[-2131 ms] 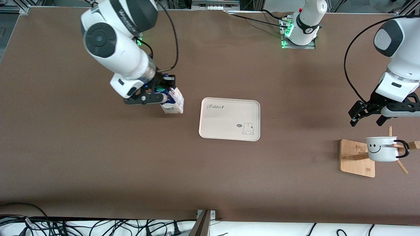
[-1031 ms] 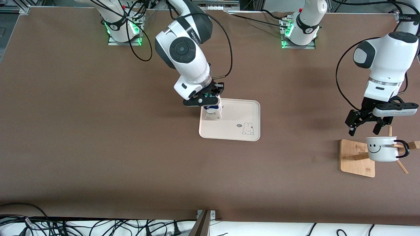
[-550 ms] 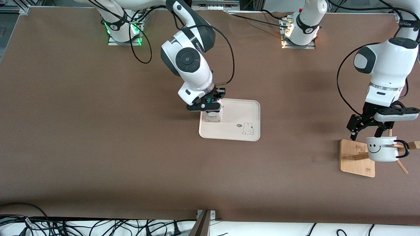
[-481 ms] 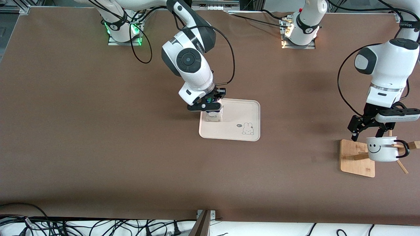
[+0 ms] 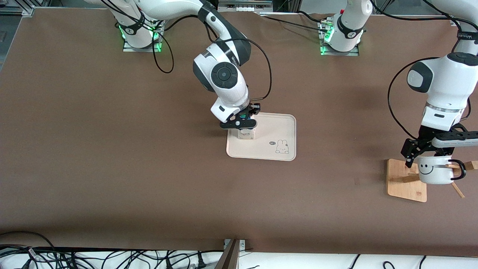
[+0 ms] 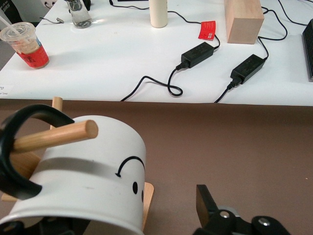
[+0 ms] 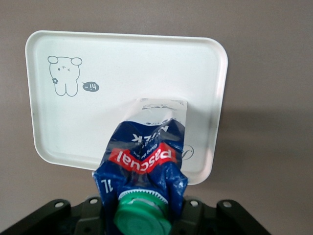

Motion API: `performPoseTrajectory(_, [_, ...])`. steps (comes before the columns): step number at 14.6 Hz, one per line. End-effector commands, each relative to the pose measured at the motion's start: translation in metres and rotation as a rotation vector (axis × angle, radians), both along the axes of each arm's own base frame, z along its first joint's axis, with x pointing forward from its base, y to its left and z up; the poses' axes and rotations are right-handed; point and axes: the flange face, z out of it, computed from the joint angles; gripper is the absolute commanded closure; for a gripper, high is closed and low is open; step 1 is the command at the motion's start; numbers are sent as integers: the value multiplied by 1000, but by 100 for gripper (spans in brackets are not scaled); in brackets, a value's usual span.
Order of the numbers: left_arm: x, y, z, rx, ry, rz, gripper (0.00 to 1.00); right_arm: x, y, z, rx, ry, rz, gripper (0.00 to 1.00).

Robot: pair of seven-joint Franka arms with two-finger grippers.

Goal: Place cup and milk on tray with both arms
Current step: 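Lower the carton onto the tray while the left gripper grasps the mug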

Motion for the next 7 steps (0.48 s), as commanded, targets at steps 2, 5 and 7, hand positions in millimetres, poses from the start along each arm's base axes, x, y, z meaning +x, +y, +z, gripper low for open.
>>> performPoseTrajectory(2, [17,5,4,32,-24,-20,37,4,3,4,-11,-23,-4,61])
performPoseTrajectory(5, [18,5,0,30,-19,-19,46,5,2,5,-12,-23,-18,0])
performPoseTrajectory(7, [18,5,-1,32,-17,-21,49,4,2,7,-12,-25,-19,0])
